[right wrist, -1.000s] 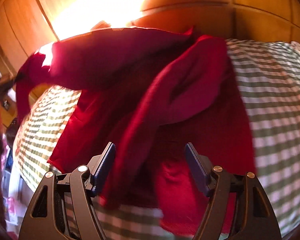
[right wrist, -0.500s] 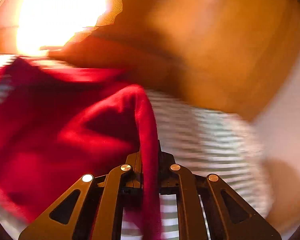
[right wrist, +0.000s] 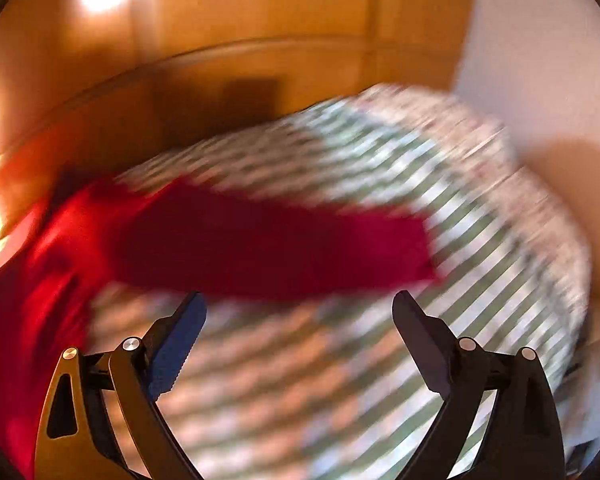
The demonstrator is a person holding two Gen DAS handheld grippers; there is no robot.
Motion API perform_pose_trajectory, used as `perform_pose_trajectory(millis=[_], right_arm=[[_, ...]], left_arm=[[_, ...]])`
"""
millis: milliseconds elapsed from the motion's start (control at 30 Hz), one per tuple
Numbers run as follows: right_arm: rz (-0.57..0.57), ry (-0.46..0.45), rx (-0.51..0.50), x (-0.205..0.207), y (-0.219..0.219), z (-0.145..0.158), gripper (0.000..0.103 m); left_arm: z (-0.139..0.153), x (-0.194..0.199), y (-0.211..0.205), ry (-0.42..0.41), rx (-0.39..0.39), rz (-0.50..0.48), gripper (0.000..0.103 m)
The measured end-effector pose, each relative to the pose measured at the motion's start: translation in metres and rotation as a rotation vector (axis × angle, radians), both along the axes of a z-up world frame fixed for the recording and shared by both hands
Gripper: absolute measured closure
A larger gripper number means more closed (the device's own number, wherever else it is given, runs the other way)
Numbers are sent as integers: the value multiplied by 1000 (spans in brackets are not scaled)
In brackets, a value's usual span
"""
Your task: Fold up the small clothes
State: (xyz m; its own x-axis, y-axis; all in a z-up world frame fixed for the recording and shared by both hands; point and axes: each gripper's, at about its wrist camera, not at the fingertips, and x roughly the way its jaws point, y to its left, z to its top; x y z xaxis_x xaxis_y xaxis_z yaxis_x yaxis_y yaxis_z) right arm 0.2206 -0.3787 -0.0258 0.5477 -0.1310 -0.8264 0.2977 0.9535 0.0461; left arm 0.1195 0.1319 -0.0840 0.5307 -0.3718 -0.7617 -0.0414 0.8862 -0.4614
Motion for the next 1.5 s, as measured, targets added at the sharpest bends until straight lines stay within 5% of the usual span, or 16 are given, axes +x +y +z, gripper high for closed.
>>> perform_pose_trajectory(millis=[100,200,300,367,400,667,833,900,1033,1100,1133,1267,1433,1500], right_arm=[[154,54,221,-37,48,-23,10],[286,139,325,-67,105,-48,29],[362,150,231,-80,143,-55,49],[397,156,250,-80,153,-50,92],[405,141,238,-79,154,-41,95],[440,-72,126,-117,123,65,96],[411,71,47,-137,113,19,96],[384,150,-14,-138,117,-14,96],[348,181,-30,-142,109,-35,90],[317,134,-25,-139,107,-25,61],[304,100,-34,-137,107,-18,37],[318,22,-50,-129,118,-4,33],[407,46,-18,-104,157,-15,33],[438,58,6,-96,175,-17,33]], left_arm=[[-4,2,-3,12,-48,-3,57],[-9,3,-6,28,-34,1,90],[-4,1,-6,9,-30,14,96],[10,-5,-1,-26,-39,25,97],[17,-9,3,-48,-47,28,97],[88,-67,19,-155,-92,0,98],[50,-94,1,-16,-54,-40,96],[23,-98,-6,63,54,-15,92],[23,-92,15,41,187,112,47],[38,-86,41,-21,245,208,34],[43,-83,54,-46,284,259,26],[53,-57,96,-85,428,391,19],[41,-14,95,-111,693,307,13],[35,0,86,-119,744,253,13]])
